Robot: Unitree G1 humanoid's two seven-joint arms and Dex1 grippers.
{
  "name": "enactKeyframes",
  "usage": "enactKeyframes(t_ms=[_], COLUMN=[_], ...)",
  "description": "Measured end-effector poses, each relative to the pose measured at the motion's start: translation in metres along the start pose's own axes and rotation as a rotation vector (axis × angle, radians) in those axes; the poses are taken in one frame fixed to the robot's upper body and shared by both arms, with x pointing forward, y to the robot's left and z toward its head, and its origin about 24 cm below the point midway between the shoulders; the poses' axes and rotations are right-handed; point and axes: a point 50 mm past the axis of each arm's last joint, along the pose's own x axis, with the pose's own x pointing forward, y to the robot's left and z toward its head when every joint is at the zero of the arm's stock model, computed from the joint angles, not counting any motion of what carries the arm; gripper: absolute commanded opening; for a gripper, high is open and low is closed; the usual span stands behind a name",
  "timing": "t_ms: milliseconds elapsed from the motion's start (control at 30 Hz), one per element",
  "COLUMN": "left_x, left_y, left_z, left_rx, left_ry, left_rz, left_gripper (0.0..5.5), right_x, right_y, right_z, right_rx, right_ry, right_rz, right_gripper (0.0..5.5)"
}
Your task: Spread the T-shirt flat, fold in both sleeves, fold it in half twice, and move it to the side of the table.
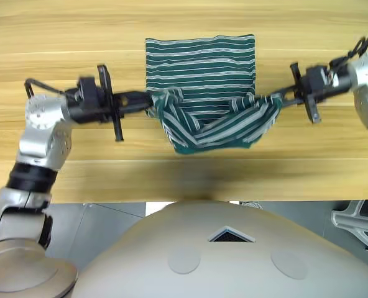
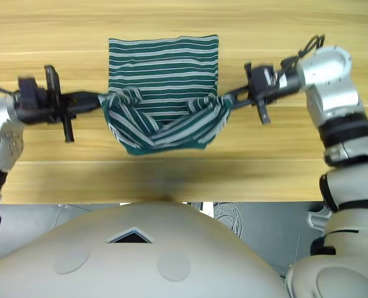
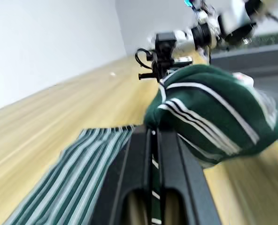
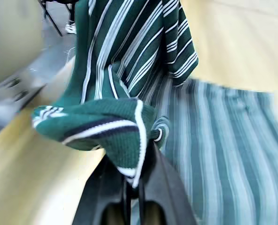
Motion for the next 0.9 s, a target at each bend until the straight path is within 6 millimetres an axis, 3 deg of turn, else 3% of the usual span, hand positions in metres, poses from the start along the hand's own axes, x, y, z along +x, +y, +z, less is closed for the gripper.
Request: enactKeyframes(t_ms=[67,133,233,333,433,633,800,900], left_x=[0.001,0.0,0.001,-0.003,-0.003,-0.011,-0.019,-0.017], left_y=[0.028,0.047,0.069,0.063,0.051,0.053,0.053,0.052], left_z=[-0.002,-0.006,-0.038,-0.085,-0.113,-0.117,-0.118,-0.119], left_rx=[-0.104,-0.184,-0.37,-0.585,-0.697,-0.719,-0.725,-0.708], left_ry=[-0.025,-0.048,-0.016,0.033,0.066,-0.028,-0.082,-0.066], left_rz=[0.043,0.091,0.215,0.393,0.528,0.688,0.77,0.76], left_gripper=[0.0,0.0,0.0,0.0,0.0,0.0,0.0,0.53], right_x=[-0.006,-0.007,0.003,0.019,0.029,0.028,0.026,0.028], right_y=[-0.026,-0.033,-0.038,-0.042,-0.045,-0.041,-0.034,-0.023], right_z=[0.008,-0.002,-0.023,-0.04,-0.049,-0.063,-0.073,-0.085], right_rx=[0.028,0.106,0.25,0.368,0.425,0.503,0.555,0.596], right_ry=[-0.004,0.01,-0.009,-0.038,-0.052,-0.091,-0.053,-0.016], right_rz=[-0.072,-0.111,-0.165,-0.263,-0.374,-0.537,-0.562,-0.547], right_gripper=[0.0,0.0,0.0,0.0,0.0,0.0,1.04,1.58])
